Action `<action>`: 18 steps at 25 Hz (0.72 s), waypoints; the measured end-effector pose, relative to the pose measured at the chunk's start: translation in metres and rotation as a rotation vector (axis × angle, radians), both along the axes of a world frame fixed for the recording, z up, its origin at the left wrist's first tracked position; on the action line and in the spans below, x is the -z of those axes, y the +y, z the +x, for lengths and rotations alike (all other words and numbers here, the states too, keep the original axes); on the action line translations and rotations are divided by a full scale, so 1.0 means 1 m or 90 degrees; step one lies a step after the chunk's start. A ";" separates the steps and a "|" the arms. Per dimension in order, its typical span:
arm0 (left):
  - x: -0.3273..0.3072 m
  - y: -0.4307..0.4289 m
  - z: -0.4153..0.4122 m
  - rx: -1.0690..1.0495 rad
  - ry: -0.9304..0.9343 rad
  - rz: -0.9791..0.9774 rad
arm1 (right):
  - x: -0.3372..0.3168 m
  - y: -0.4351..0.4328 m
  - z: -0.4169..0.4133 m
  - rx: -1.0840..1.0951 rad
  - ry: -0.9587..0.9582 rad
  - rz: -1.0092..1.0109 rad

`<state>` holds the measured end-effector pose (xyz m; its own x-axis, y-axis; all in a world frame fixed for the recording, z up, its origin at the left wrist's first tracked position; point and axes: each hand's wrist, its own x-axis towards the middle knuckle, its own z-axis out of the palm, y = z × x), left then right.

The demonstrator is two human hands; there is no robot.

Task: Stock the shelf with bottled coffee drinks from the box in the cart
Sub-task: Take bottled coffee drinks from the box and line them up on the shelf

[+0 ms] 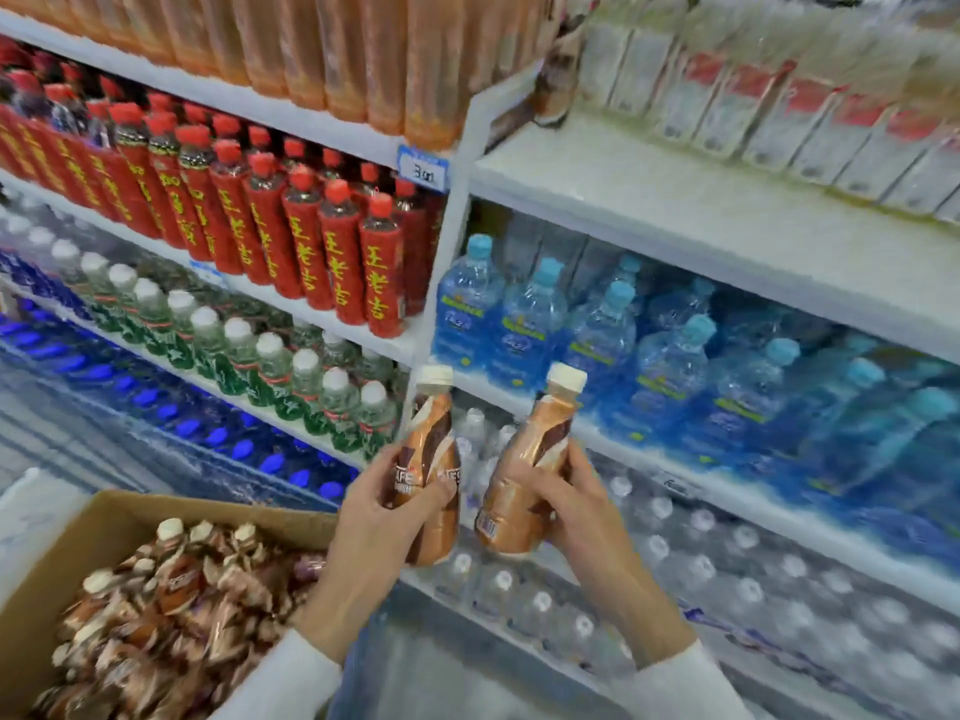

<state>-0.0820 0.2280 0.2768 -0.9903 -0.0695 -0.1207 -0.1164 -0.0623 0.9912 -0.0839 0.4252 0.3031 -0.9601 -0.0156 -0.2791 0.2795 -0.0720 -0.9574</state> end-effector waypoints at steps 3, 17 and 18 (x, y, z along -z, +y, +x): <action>-0.026 0.069 -0.023 0.044 0.036 0.005 | -0.021 0.066 -0.011 0.026 0.043 -0.013; -0.148 0.242 -0.164 0.155 0.266 -0.022 | -0.146 0.232 -0.115 0.183 0.263 0.126; -0.158 0.250 -0.180 0.157 0.292 -0.040 | -0.153 0.236 -0.128 0.193 0.280 0.150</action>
<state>-0.2623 0.4783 0.4349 -0.9283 0.1794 0.3258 0.3264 -0.0267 0.9448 -0.2124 0.6611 0.4565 -0.9385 0.2922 0.1837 -0.1474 0.1422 -0.9788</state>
